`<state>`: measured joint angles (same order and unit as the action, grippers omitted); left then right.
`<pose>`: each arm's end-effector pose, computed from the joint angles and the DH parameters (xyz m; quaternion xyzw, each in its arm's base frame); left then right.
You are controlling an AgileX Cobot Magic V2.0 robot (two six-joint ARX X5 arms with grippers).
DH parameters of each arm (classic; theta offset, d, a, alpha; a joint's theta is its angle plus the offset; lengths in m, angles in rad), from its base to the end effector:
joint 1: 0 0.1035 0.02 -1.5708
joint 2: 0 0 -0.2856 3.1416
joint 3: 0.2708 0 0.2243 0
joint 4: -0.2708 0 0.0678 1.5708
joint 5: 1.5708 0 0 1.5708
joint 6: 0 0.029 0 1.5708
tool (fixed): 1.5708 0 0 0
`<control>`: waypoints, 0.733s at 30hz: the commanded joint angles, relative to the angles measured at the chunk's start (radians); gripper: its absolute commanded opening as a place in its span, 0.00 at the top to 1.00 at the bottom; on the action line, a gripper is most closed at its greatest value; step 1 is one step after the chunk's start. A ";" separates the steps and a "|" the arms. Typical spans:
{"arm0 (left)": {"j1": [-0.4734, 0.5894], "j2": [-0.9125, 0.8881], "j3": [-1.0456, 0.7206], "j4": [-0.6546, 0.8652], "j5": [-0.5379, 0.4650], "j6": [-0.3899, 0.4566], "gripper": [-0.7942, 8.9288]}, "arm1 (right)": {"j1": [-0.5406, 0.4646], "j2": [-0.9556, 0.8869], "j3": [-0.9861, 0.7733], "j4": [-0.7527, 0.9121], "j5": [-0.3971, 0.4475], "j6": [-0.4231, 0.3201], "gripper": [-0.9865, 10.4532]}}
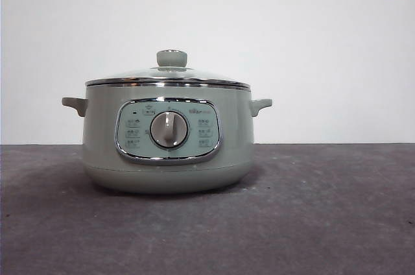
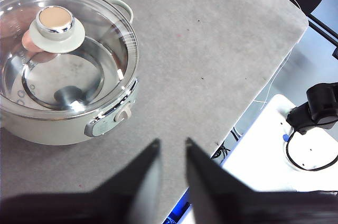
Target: Pick up the egg,open the lid,put the egg in the pot,close the lid
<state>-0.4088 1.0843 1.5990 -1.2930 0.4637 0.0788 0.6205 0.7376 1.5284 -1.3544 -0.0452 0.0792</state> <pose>0.0974 -0.0563 0.4488 0.0226 0.3636 -0.4056 0.8383 -0.0009 0.0009 0.4397 -0.0429 0.2789 0.3030 0.9102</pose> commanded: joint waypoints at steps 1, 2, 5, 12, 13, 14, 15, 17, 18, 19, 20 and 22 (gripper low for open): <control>-0.003 -0.002 0.002 0.000 0.008 0.011 0.92 | 0.001 -0.001 -0.008 -0.024 0.000 0.007 0.91; -0.003 -0.002 0.002 0.000 0.008 0.010 0.92 | 0.001 -0.001 -0.008 -0.024 0.000 0.007 0.91; -0.003 -0.002 0.002 0.000 0.008 0.010 0.92 | 0.001 -0.001 -0.008 -0.024 0.000 0.006 0.91; -0.003 0.001 0.002 0.000 0.008 0.010 0.92 | 0.001 -0.001 -0.008 -0.024 0.000 0.006 0.91; -0.003 0.002 0.002 0.000 0.008 0.010 0.92 | 0.001 -0.001 -0.008 -0.024 0.000 0.006 0.91; -0.003 0.002 0.002 0.000 0.008 0.010 0.92 | 0.001 -0.001 -0.008 -0.024 0.000 0.006 0.91; -0.003 0.003 0.002 0.000 0.008 0.010 0.92 | 0.001 -0.001 -0.008 -0.024 0.000 0.006 0.91; -0.003 0.005 0.002 0.000 0.008 0.010 0.92 | 0.001 -0.001 -0.008 -0.024 0.000 0.006 0.91; -0.003 0.008 0.002 0.002 0.007 0.011 0.92 | 0.001 -0.001 -0.008 -0.024 0.000 0.006 0.91; -0.002 0.009 0.002 0.004 0.007 0.011 0.92 | 0.001 -0.001 -0.008 -0.024 0.000 0.006 0.91; -0.002 0.010 0.002 0.005 0.007 0.011 0.92 | 0.001 -0.001 -0.008 -0.024 0.000 0.006 0.91; -0.002 0.014 0.002 0.006 0.000 0.012 0.92 | 0.001 -0.001 -0.008 -0.024 0.000 0.006 0.91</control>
<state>-0.4088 1.0973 1.5990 -1.2930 0.4618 0.0788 0.6205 0.7376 1.5284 -1.3544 -0.0452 0.0795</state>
